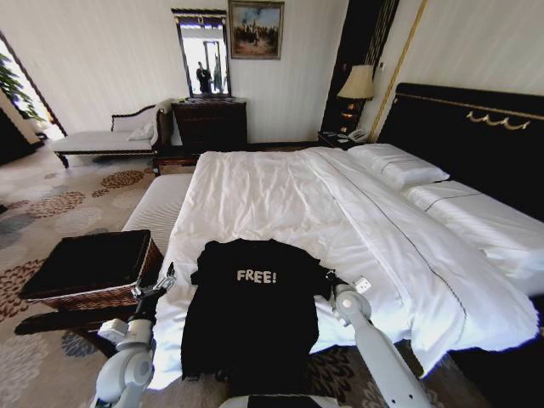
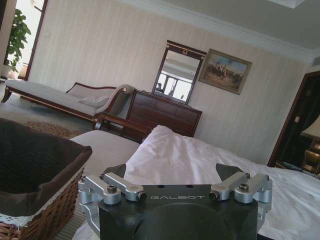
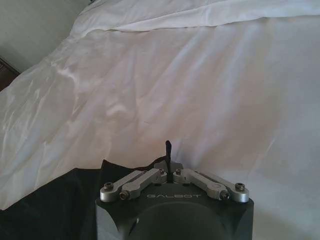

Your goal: Fold the clothes on the bed and place them into the basket.

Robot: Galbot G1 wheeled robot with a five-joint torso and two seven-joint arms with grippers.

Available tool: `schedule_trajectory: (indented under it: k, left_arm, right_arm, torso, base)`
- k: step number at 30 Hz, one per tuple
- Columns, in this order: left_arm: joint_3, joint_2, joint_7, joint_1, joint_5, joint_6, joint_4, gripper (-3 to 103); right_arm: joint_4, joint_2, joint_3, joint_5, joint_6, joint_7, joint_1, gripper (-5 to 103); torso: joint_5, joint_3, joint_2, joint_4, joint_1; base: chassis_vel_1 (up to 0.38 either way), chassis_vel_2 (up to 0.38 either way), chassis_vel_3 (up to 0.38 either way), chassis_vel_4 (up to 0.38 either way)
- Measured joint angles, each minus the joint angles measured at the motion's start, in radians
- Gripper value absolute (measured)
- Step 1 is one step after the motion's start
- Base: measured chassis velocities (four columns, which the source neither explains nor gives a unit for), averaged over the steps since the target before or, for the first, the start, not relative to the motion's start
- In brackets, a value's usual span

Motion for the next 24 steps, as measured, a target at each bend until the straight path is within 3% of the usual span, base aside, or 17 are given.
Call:
schedule_trajectory:
  k: [13,19,24]
  left_arm:
    - [0.018,-0.013,-0.001,0.005,0.007,0.003,-0.005,100]
    - [0.020,-0.018,-0.018,0.006,-0.054,0.025,0.003,100]
    - [0.018,-0.011,-0.030,0.013,-0.146,0.077,0.033,100]
  right_arm:
    - [0.019,0.010,0.023,-0.030,0.018,-0.007,-0.036,0]
    - [0.037,0.025,0.031,-0.085,0.047,-0.018,-0.050,1]
    - [0.109,0.064,0.080,-0.215,0.154,-0.062,-0.075,27]
  torso:
    - [0.0000,0.000,0.000,0.0000,0.000]
    - [0.0000,0.000,0.000,0.0001,0.000]
    - [-0.0001,0.000,0.000,0.0000,0.000]
  base:
    - [0.000,0.000,0.000,0.000]
    - [0.000,0.000,0.000,0.000]
    - [0.000,0.000,0.000,0.000]
